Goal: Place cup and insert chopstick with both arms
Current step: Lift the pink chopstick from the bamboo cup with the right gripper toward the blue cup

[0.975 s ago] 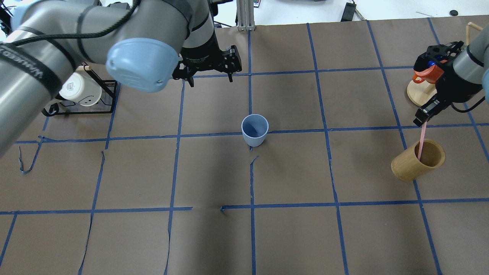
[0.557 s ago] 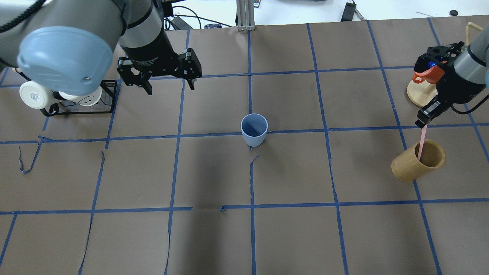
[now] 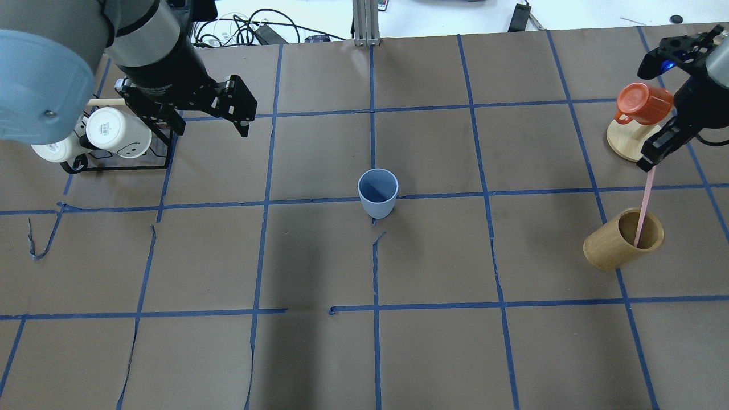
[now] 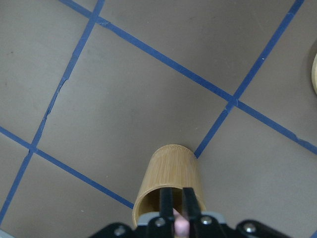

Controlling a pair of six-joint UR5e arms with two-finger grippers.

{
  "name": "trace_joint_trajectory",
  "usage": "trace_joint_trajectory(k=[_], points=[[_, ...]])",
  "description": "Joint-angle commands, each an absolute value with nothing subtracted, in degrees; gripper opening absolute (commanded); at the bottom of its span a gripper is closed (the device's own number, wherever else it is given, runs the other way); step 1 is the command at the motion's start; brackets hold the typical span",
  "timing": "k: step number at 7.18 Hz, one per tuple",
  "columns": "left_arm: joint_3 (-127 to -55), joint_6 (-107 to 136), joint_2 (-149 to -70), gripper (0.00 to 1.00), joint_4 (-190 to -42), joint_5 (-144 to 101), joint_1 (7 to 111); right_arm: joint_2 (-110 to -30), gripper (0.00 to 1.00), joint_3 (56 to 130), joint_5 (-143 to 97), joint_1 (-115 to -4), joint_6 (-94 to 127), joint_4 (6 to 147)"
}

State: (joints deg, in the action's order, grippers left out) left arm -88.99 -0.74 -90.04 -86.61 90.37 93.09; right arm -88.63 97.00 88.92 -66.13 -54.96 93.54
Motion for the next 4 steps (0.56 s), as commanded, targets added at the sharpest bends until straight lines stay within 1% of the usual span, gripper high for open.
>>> trace_joint_trajectory(k=[1,2,3,4], points=[[-88.86,-0.88,-90.26,1.00,-86.22,90.35,92.37,-91.48,0.14,87.15,88.15,-66.44,-54.85,82.86],[-88.25,-0.79,-90.09,1.00,-86.22,90.09,92.20,-92.10,0.14,82.66,87.46,-67.49,-54.41,80.62],[-88.24,-0.88,-90.09,1.00,-86.22,90.26,92.20,-92.54,0.11,81.75,83.88,-69.68,-52.06,79.20],[-88.33,-0.88,-89.91,1.00,-86.22,90.26,92.28,-93.85,0.10,81.91,79.76,-72.66,-44.37,78.84]])
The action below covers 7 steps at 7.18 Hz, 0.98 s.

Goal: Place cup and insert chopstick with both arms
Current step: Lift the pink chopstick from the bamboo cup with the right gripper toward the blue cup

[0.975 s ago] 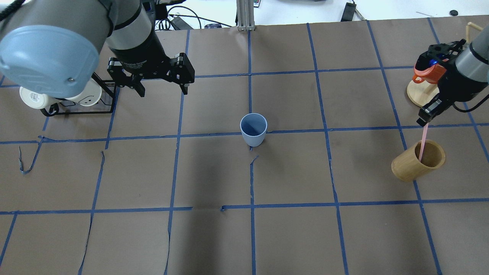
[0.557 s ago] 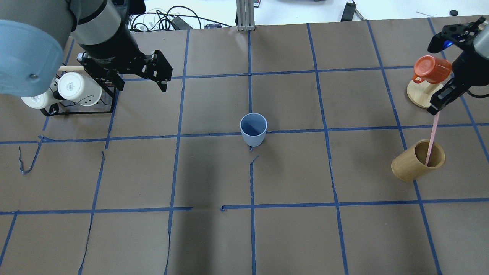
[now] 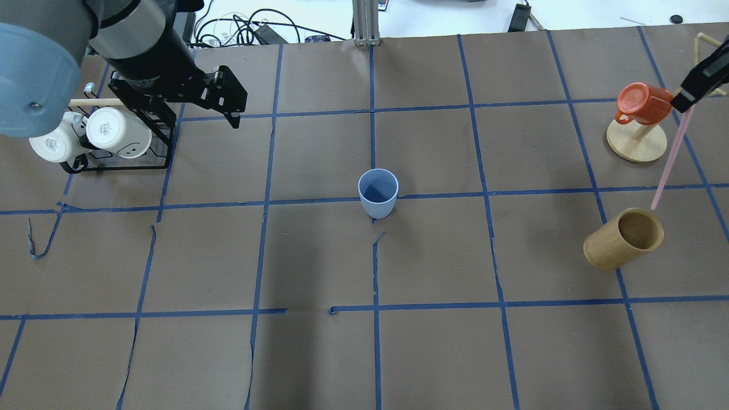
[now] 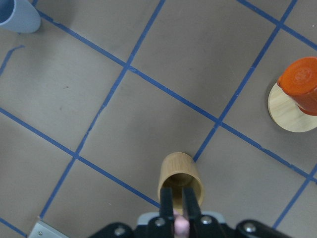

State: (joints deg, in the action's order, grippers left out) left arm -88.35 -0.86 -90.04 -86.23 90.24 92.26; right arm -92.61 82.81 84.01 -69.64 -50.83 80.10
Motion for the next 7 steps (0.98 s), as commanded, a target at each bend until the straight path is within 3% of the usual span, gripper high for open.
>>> trace_joint_trajectory(k=[1,4,7], points=[[-88.24,-0.88,-89.83,1.00,-86.22,90.35,92.02,-93.52,0.07,82.09,77.80,-79.12,-36.73,79.62],[-89.12,-0.88,-88.25,1.00,-86.39,91.40,91.76,-88.18,0.02,85.94,78.66,-102.68,-12.44,105.10],[-89.30,-0.62,-87.80,1.00,-86.83,90.70,91.14,-85.09,0.02,91.74,78.66,-105.64,-6.18,120.98]])
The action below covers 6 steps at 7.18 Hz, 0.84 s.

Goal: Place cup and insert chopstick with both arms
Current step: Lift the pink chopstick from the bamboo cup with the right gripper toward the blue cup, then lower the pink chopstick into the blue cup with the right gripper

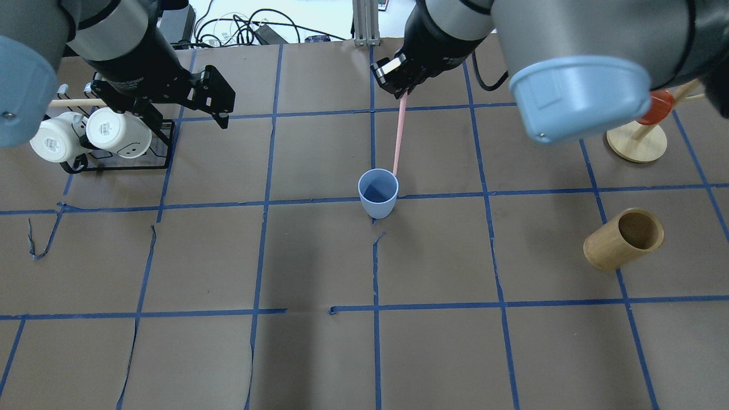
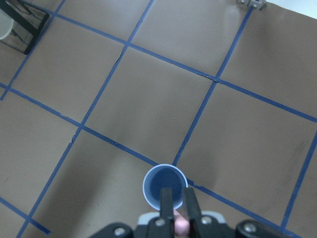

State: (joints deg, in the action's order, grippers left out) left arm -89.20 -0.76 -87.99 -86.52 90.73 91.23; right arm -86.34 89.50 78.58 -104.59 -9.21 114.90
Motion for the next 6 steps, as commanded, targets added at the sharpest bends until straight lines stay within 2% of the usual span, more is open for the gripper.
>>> trace_joint_trajectory(k=[1,6], points=[[-89.56,-0.53,-87.80,1.00,-86.66,90.44,91.06,-84.99,0.02,93.06,78.84,-105.99,-5.89,121.37],[-90.17,-0.18,-87.71,1.00,-86.31,90.88,91.32,-81.58,0.04,97.29,81.12,-106.44,-6.68,125.91]])
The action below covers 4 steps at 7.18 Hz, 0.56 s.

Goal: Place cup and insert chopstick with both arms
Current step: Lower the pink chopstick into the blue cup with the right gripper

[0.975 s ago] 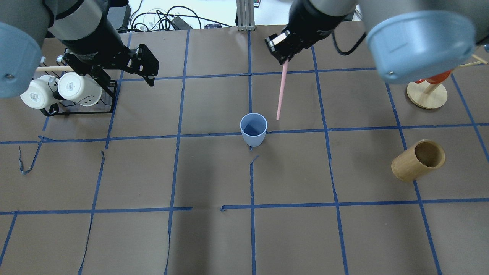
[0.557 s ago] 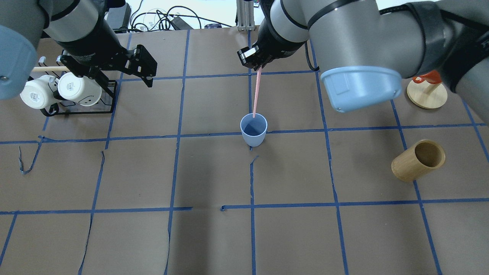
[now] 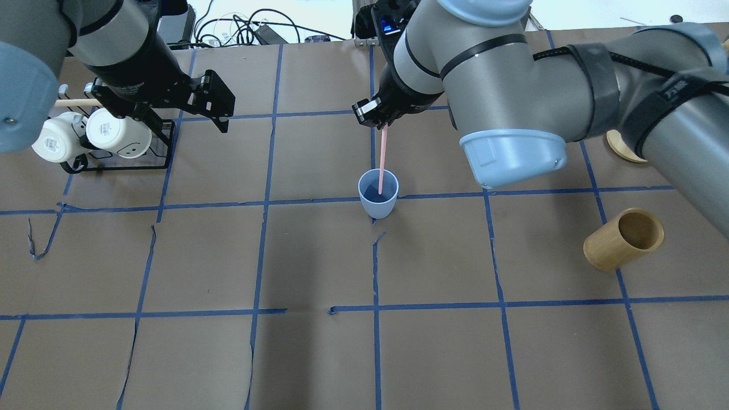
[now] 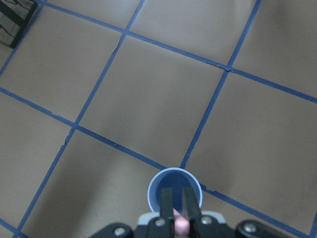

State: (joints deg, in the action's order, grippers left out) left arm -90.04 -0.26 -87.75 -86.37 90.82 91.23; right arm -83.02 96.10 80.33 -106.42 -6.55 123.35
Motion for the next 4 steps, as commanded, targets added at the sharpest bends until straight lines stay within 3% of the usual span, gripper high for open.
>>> trace_joint_trajectory(k=[1,3,4], points=[[-90.18,-0.09,-87.71,1.00,-86.31,90.88,91.32,-80.87,0.05,98.25,81.12,-106.52,-6.42,127.95],[-90.26,-0.09,-87.71,1.00,-86.31,90.88,91.32,-78.94,0.06,98.61,81.04,-106.70,-6.33,130.85],[-90.18,-0.09,-87.71,1.00,-86.31,90.88,91.32,-78.75,0.13,99.22,81.04,-106.70,-6.33,130.87]])
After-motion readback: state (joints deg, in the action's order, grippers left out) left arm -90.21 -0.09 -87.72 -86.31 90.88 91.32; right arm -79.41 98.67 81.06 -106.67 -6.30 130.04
